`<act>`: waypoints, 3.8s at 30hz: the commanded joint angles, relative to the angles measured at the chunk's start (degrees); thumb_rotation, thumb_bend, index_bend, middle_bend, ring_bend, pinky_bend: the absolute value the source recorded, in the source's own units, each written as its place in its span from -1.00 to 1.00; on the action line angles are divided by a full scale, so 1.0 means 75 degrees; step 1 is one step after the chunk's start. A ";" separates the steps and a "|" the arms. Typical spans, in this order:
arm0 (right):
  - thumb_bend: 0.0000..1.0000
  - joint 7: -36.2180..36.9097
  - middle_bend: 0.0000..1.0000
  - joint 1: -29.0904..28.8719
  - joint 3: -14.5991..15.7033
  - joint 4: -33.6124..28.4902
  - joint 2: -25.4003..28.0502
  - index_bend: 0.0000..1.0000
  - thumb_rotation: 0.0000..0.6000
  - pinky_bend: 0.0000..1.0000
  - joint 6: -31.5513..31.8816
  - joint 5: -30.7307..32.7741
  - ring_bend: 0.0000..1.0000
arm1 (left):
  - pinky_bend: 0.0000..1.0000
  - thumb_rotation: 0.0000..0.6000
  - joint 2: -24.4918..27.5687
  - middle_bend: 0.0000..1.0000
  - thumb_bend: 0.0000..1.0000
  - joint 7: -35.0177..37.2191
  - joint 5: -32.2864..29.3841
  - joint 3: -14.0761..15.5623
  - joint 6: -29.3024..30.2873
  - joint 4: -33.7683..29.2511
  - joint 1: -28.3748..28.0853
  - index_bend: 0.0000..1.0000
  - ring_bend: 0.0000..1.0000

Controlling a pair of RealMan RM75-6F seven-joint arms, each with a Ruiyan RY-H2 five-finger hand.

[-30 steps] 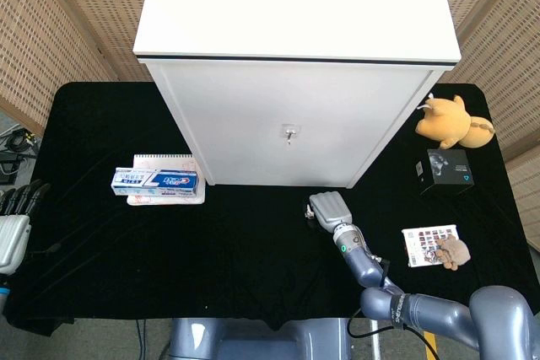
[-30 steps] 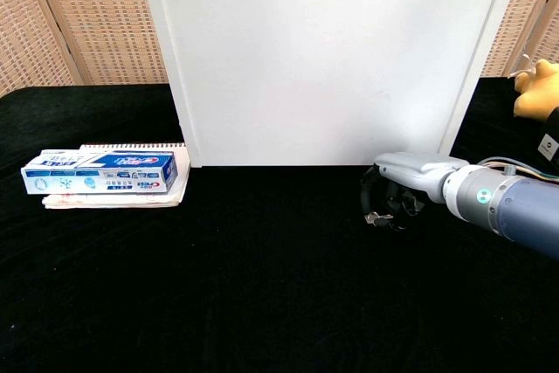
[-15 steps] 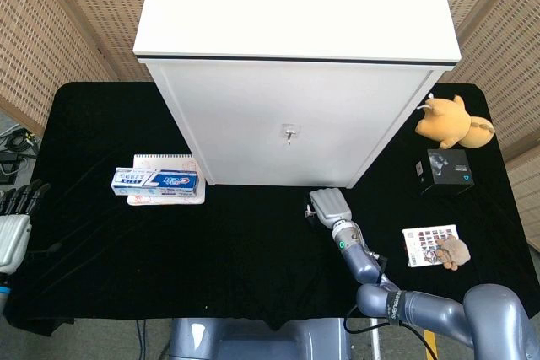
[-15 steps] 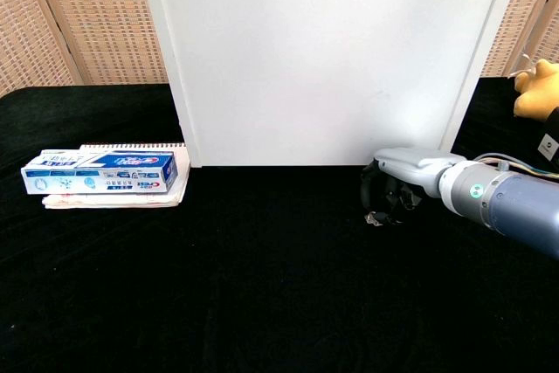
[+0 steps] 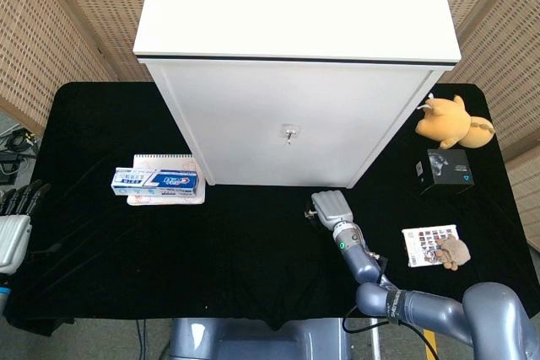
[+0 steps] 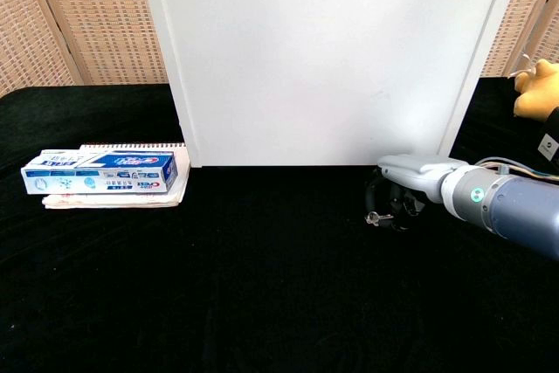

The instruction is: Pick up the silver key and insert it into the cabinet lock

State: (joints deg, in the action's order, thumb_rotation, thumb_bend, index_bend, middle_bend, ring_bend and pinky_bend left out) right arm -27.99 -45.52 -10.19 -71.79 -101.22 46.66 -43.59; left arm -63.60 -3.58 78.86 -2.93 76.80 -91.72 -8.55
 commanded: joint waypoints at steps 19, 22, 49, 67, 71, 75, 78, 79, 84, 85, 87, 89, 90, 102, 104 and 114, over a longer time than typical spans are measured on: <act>0.15 -0.0124 0.88 -0.0083 0.0133 -0.0085 -0.0008 0.14 1.00 1.00 0.0118 0.0121 0.85 | -1.00 1.00 0.0009 -1.00 -1.00 0.0037 0.0007 0.0009 0.0004 0.0000 -0.0005 -1.00 -1.00; 0.16 -0.0118 0.88 -0.0086 0.0142 -0.0062 -0.0023 0.14 1.00 1.00 0.0134 0.0097 0.85 | -1.00 1.00 0.0014 -1.00 -1.00 0.0046 0.0005 0.0007 0.0008 0.0000 -0.0004 -1.00 -1.00; 0.28 0.0073 0.90 -0.0067 0.0178 0.0122 -0.0144 0.25 1.00 1.00 0.0193 -0.0263 0.86 | -1.00 1.00 0.0025 -1.00 -1.00 0.0080 0.0001 0.0005 0.0022 0.0006 -0.0005 -1.00 -1.00; 0.32 0.0328 0.91 0.0274 0.0800 -0.1024 0.0908 0.28 1.00 1.00 0.1376 -0.2906 0.86 | -1.00 1.00 0.0064 -1.00 -1.00 0.0138 0.0107 0.0041 0.0069 -0.0052 0.0009 -1.00 -1.00; 0.33 0.0316 0.91 0.0377 0.1053 -0.1325 0.1296 0.29 1.00 1.00 0.1797 -0.3813 0.86 | -1.00 1.00 0.0089 -1.00 -1.00 0.0168 0.0207 0.0071 0.0139 -0.0095 0.0034 -1.00 -1.00; 0.34 0.0162 0.91 0.0419 0.1333 -0.1488 0.1670 0.30 1.00 1.00 0.2239 -0.4840 0.86 | -1.00 1.00 0.0113 -1.00 -1.00 0.0198 0.0277 0.0093 0.0187 -0.0129 0.0052 -1.00 -1.00; 0.35 0.0023 0.91 0.0428 0.1518 -0.1520 0.1920 0.33 1.00 1.00 0.2556 -0.5569 0.86 | -1.00 1.00 0.0126 -1.00 -1.00 0.0217 0.0317 0.0106 0.0208 -0.0151 0.0060 -1.00 -1.00; 0.35 -0.0066 0.91 0.0418 0.1585 -0.1502 0.2015 0.34 1.00 1.00 0.2687 -0.5875 0.86 | -1.00 1.00 0.0131 -1.00 -1.00 0.0221 0.0333 0.0110 0.0219 -0.0160 0.0063 -1.00 -1.00; 0.35 -0.0457 0.92 0.0366 0.1770 -0.1457 0.2431 0.35 1.00 1.00 0.3181 -0.7016 0.86 | -1.00 1.00 0.0147 -1.00 -1.00 0.0231 0.0398 0.0132 0.0261 -0.0193 0.0079 -1.00 -1.00; 0.35 -0.0519 0.92 0.0352 0.1782 -0.1463 0.2516 0.35 1.00 1.00 0.3257 -0.7202 0.86 | -1.00 1.00 0.0150 -1.00 -1.00 0.0232 0.0410 0.0136 0.0272 -0.0201 0.0083 -1.00 -1.00; 0.35 -0.0693 0.92 0.0301 0.1787 -0.1473 0.2706 0.35 1.00 1.00 0.3435 -0.7619 0.86 | -1.00 1.00 0.0156 -1.00 -1.00 0.0237 0.0434 0.0141 0.0291 -0.0217 0.0089 -1.00 -1.00; 0.35 -0.0851 0.92 0.0234 0.1769 -0.1458 0.2898 0.36 1.00 1.00 0.3596 -0.8023 0.86 | -1.00 1.00 0.0161 -1.00 -1.00 0.0239 0.0458 0.0150 0.0308 -0.0229 0.0096 -1.00 -1.00; 0.35 -0.0887 0.92 0.0214 0.1761 -0.1459 0.2959 0.36 1.00 1.00 0.3629 -0.8126 0.86 | -1.00 1.00 0.0164 -1.00 -1.00 0.0240 0.0467 0.0153 0.0314 -0.0233 0.0099 -1.00 -1.00; 0.35 -0.1437 0.92 -0.0171 0.1267 -0.1853 0.4158 0.39 1.00 1.00 0.3820 -0.9103 0.86 | -1.00 1.00 0.0214 -1.00 -1.00 0.0307 0.0539 0.0167 0.0406 -0.0278 0.0142 -1.00 -1.00; 0.34 -0.1523 0.92 -0.0217 0.1172 -0.1959 0.4296 0.39 1.00 1.00 0.3812 -0.9149 0.86 | -1.00 1.00 0.0214 -1.00 -1.00 0.0311 0.0539 0.0168 0.0401 -0.0280 0.0141 -1.00 -1.00; 0.32 -0.2028 0.92 -0.0562 0.0450 -0.3035 0.5258 0.40 1.00 1.00 0.3284 -0.9042 0.86 | -1.00 1.00 0.0223 -1.00 -1.00 0.0338 0.0501 0.0151 0.0361 -0.0281 0.0126 -1.00 -1.00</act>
State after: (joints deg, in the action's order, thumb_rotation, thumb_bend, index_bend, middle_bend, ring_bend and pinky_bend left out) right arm -42.26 -49.17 -5.62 -93.26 -62.76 72.33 -112.18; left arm -61.94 -1.05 82.63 -1.79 79.51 -93.83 -7.60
